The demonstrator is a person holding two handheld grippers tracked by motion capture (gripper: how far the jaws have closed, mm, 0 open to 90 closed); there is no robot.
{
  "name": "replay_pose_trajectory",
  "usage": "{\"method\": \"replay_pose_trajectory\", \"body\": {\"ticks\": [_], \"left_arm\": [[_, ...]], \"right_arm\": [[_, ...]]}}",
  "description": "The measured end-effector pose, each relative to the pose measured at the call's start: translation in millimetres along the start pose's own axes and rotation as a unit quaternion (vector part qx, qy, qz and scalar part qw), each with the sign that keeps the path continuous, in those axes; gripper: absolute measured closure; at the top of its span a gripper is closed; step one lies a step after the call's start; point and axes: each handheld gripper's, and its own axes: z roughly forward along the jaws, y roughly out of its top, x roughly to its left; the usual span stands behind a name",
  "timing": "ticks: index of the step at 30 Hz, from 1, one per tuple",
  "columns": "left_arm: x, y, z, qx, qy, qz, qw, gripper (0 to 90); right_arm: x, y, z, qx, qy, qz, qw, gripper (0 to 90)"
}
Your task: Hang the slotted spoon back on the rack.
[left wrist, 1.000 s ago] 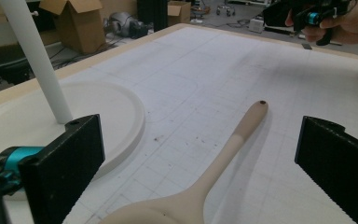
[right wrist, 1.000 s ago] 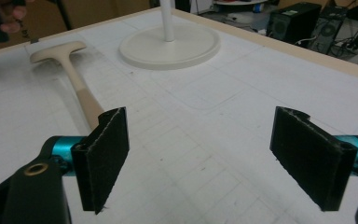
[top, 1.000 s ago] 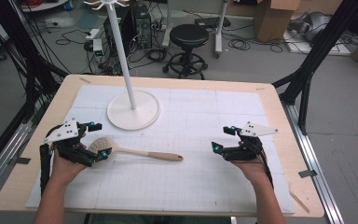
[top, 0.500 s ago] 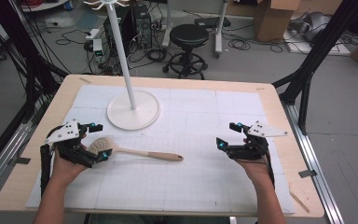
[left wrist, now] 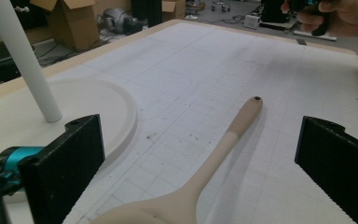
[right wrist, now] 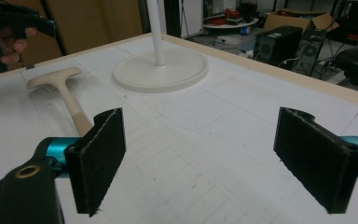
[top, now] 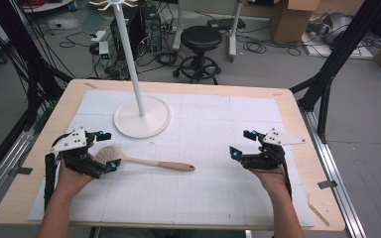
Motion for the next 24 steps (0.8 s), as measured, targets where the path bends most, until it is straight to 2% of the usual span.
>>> {"method": "replay_pose_trajectory", "body": {"ticks": [11, 13, 15, 17, 21, 24], "left_arm": [[1.6, 8.3, 2.6, 0.007, -0.011, 0.000, 0.9999, 2.0], [2.6, 17.7, 10.6, 0.024, -0.019, 0.009, 0.9995, 1.9], [3.6, 24.5, 19.1, 0.038, -0.033, 0.007, 0.9987, 2.0], [4.8, 30.4, 29.6, 0.065, -0.039, 0.014, 0.9971, 2.0], [5.3, 39.1, 51.1, 0.112, -0.064, 0.022, 0.9913, 2.0], [3.0, 43.7, 66.2, 0.149, -0.071, 0.034, 0.9857, 2.0]], "right_arm": [[-1.4, -0.7, 1.1, 0.006, 0.002, 0.002, 1.0000, 16.2], [-1.6, -0.5, 0.9, 0.003, 0.005, 0.005, 1.0000, 16.2], [-0.8, -0.5, 2.2, 0.004, 0.008, 0.005, 0.9999, 16.2], [-0.4, -1.0, 4.2, 0.009, 0.009, 0.002, 0.9999, 16.2], [0.0, -1.2, 6.0, 0.013, 0.013, -0.001, 0.9998, 16.2], [-0.4, -1.1, 4.3, 0.011, 0.011, -0.001, 0.9999, 16.2]]}}
